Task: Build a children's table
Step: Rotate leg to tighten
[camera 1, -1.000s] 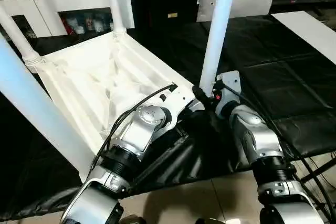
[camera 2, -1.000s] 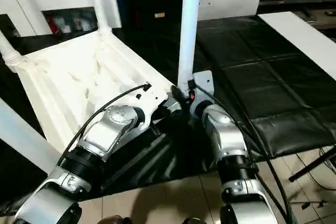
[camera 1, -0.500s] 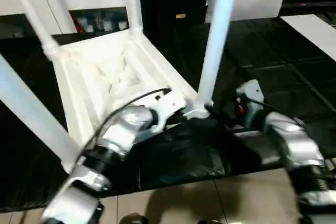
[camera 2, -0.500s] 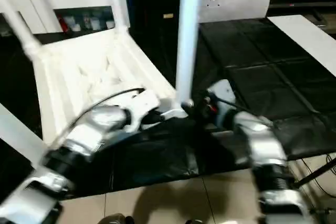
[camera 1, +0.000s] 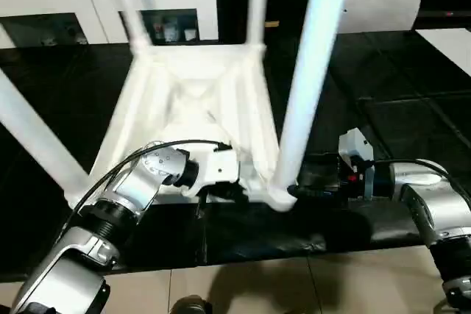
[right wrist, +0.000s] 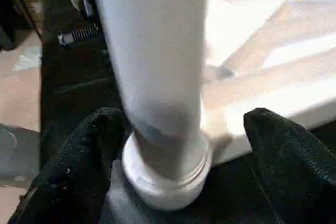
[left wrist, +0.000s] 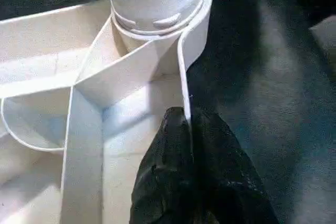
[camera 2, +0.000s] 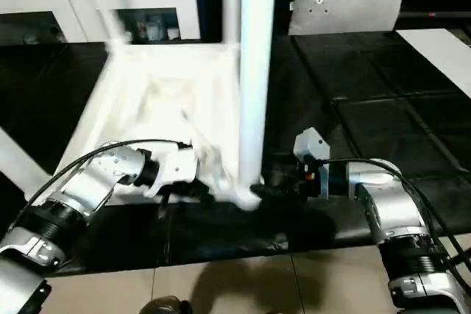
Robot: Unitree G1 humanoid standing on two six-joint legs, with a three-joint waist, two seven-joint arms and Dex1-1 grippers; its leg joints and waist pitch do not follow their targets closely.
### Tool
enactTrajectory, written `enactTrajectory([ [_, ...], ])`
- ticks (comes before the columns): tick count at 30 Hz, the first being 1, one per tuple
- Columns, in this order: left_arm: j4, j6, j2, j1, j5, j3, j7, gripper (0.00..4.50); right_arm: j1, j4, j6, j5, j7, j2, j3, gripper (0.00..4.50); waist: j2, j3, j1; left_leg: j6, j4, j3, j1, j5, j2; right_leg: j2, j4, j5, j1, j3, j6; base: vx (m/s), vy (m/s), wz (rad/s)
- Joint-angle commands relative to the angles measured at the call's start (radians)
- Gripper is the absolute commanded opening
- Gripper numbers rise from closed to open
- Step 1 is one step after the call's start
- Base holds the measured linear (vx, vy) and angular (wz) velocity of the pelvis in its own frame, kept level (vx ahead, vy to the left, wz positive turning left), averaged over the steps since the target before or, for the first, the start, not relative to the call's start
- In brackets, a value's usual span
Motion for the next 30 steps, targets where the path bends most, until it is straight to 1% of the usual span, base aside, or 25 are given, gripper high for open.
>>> enactTrajectory([
  [1,-0.005,-0.027,0.0,0.015,0.022,-0.077,-0.073,0.0,-0.001,-0.025,0.007,0.01,0.032,-0.008,0.027,3.63,-0.009,-0.066,-0.008,0.064,-0.073,-0.02,0.023,-0.243,0.07,-0.077,-0.058,-0.258,0.046,0.054,-0.217,0.0,0.0,0.0],
  [2,-0.003,-0.033,-0.001,0.014,0.019,-0.076,-0.085,0.0,-0.003,-0.023,0.004,0.01,0.043,-0.005,0.035,3.63,-0.012,-0.066,-0.008,0.062,-0.074,-0.019,0.023,-0.242,0.07,-0.077,-0.059,-0.264,0.046,0.055,-0.213,0.0,0.0,0.0],
  [3,-0.003,-0.034,-0.001,0.013,0.019,-0.075,-0.086,0.0,-0.003,-0.023,0.004,0.01,0.045,-0.004,0.036,3.32,-0.012,-0.066,-0.007,0.062,-0.073,-0.019,0.023,-0.241,0.07,-0.078,-0.059,-0.267,0.047,0.055,-0.212,0.0,0.0,0.0],
  [4,-0.003,-0.036,-0.002,0.013,0.019,-0.074,-0.091,0.0,-0.004,-0.022,0.004,0.011,0.048,-0.001,0.039,3.32,-0.01,-0.067,-0.006,0.06,-0.073,-0.02,0.023,-0.235,0.07,-0.078,-0.058,-0.267,0.046,0.055,-0.21,0.0,0.0,0.0],
  [7,-0.001,-0.04,-0.004,0.01,0.016,-0.073,-0.099,0.0,-0.009,-0.018,0.005,0.004,0.056,0.011,0.053,3.21,-0.015,-0.067,-0.005,0.063,-0.073,-0.019,0.021,-0.227,0.07,-0.078,-0.057,-0.263,0.047,0.055,-0.21,0.0,0.0,0.0],
  [8,-0.001,-0.04,-0.005,0.009,0.014,-0.074,-0.101,0.0,-0.01,-0.017,0.006,0.0,0.059,0.017,0.061,2.93,-0.014,-0.068,-0.005,0.064,-0.072,-0.02,0.021,-0.221,0.07,-0.078,-0.056,-0.261,0.047,0.055,-0.21,0.0,0.0,0.0],
  [9,-0.002,-0.04,-0.005,0.009,0.013,-0.075,-0.101,0.0,-0.01,-0.015,0.005,-0.002,0.06,0.019,0.063,2.93,-0.015,-0.068,-0.006,0.065,-0.072,-0.019,0.021,-0.22,0.07,-0.078,-0.056,-0.262,0.046,0.055,-0.21,0.0,0.0,0.0],
  [11,-0.002,-0.041,-0.007,0.009,0.013,-0.075,-0.102,0.0,-0.012,-0.013,0.01,0.001,0.064,0.023,0.069,2.78,-0.015,-0.069,-0.005,0.068,-0.071,-0.019,0.022,-0.209,0.07,-0.077,-0.055,-0.252,0.045,0.055,-0.212,0.0,0.0,0.0],
  [15,0.006,-0.043,-0.009,0.011,0.015,-0.07,-0.102,0.0,-0.015,-0.015,0.024,0.012,0.075,0.024,0.075,2.4,-0.015,-0.069,-0.003,0.07,-0.07,-0.019,0.021,-0.205,0.07,-0.077,-0.054,-0.254,0.046,0.055,-0.21,0.0,0.0,0.0],
  [16,0.011,-0.044,-0.01,0.012,0.017,-0.066,-0.101,0.0,-0.015,-0.015,0.027,0.015,0.079,0.024,0.075,2.23,-0.015,-0.068,-0.003,0.068,-0.071,-0.019,0.021,-0.208,0.069,-0.078,-0.056,-0.262,0.046,0.055,-0.206,0.0,0.0,0.0],
  [20,0.015,-0.042,-0.01,0.013,0.017,-0.062,-0.099,0.0,-0.008,-0.027,0.042,0.026,0.089,0.023,0.079,2.06,-0.016,-0.067,-0.003,0.066,-0.071,-0.019,0.022,-0.211,0.069,-0.078,-0.057,-0.278,0.045,0.055,-0.2,0.0,0.0,0.0],
  [23,0.014,-0.037,-0.009,0.016,0.016,-0.06,-0.097,0.0,0.007,-0.046,0.059,0.033,0.084,0.024,0.08,2.0,-0.016,-0.068,-0.003,0.068,-0.071,-0.019,0.021,-0.205,0.07,-0.077,-0.056,-0.269,0.045,0.055,-0.199,0.0,0.0,0.0],
  [24,0.013,-0.028,-0.012,0.018,0.01,-0.053,-0.09,0.0,0.015,-0.054,0.07,0.038,0.07,0.031,0.076,1.99,-0.015,-0.067,-0.003,0.069,-0.071,-0.02,0.021,-0.204,0.07,-0.077,-0.056,-0.268,0.045,0.055,-0.199,0.0,0.0,0.0],
  [25,0.012,-0.021,-0.015,0.019,0.006,-0.047,-0.084,0.0,0.018,-0.058,0.076,0.039,0.058,0.036,0.072,1.99,-0.016,-0.067,-0.003,0.068,-0.072,-0.019,0.021,-0.203,0.07,-0.077,-0.056,-0.267,0.046,0.056,-0.199,0.0,0.0,0.0],
  [26,0.01,-0.005,-0.021,0.02,-0.001,-0.037,-0.072,0.0,0.019,-0.06,0.087,0.035,0.028,0.046,0.069,1.99,-0.013,-0.066,-0.004,0.065,-0.072,-0.019,0.021,-0.21,0.07,-0.077,-0.057,-0.272,0.045,0.056,-0.199,0.0,0.0,0.0],
  [27,0.006,0.026,-0.031,0.019,-0.006,-0.025,-0.049,0.0,0.015,-0.052,0.101,0.022,-0.015,0.059,0.065,1.98,-0.013,-0.066,-0.005,0.062,-0.072,-0.019,0.021,-0.212,0.069,-0.077,-0.058,-0.277,0.045,0.056,-0.2,0.0,0.0,0.0],
  [28,0.006,0.093,-0.064,0.012,-0.019,0.012,0.022,0.0,-0.006,-0.015,0.105,-0.026,-0.144,0.099,0.053,1.98,-0.013,-0.064,-0.009,0.054,-0.074,-0.019,0.02,-0.222,0.068,-0.077,-0.059,-0.292,0.045,0.056,-0.199,0.0,0.0,0.0],
  [29,0.003,0.131,-0.082,0.01,-0.027,0.03,0.058,0.0,-0.019,0.008,0.104,-0.046,-0.214,0.125,0.042,1.98,-0.008,-0.059,-0.014,0.035,-0.077,-0.021,0.023,-0.255,0.067,-0.079,-0.065,-0.343,0.04,0.055,-0.193,0.0,0.0,0.0],
  [30,0.003,0.131,-0.082,0.01,-0.027,0.03,0.058,0.0,-0.019,0.008,0.104,-0.046,-0.214,0.125,0.042,1.98,-0.012,-0.057,-0.02,0.024,-0.079,-0.022,0.023,-0.273,0.065,-0.078,-0.069,-0.374,0.042,0.054,-0.185,0.0,0.0,0.0],
])
